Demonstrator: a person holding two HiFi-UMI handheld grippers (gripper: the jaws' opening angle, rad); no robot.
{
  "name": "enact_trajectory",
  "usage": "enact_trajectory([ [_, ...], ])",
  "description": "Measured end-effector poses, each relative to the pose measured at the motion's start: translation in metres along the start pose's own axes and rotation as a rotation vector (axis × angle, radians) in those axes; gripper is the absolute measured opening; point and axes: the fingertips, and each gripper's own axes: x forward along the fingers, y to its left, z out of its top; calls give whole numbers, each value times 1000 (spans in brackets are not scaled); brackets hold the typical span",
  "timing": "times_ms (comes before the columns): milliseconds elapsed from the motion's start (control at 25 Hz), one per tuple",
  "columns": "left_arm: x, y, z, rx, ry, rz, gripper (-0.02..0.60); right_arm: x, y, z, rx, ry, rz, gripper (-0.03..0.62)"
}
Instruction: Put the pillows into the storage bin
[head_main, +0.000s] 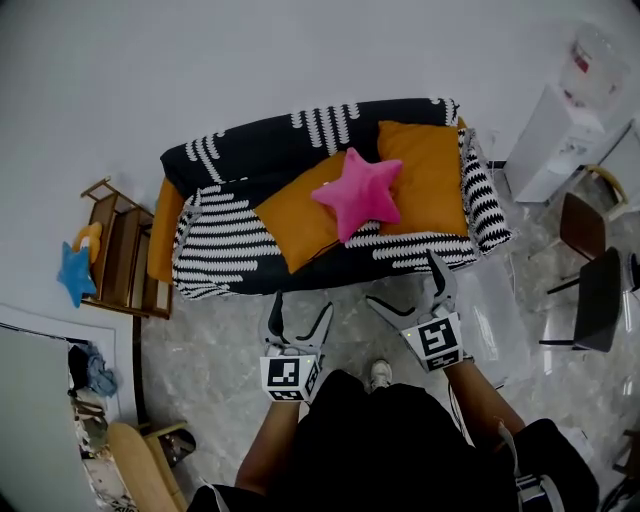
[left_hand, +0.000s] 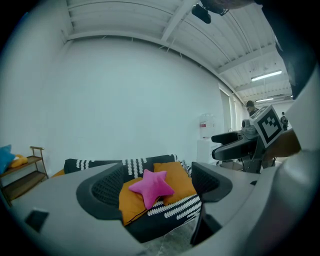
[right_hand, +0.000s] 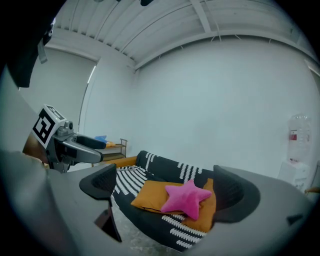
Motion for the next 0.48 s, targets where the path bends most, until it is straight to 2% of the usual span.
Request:
enact_trajectory([
  [240, 45, 20, -5, -5, 13, -13, 408, 40, -22, -7, 4, 10, -8, 600],
  [480, 100, 53, 5, -10, -2, -32, 408, 85, -49, 19, -2, -35, -53, 600],
])
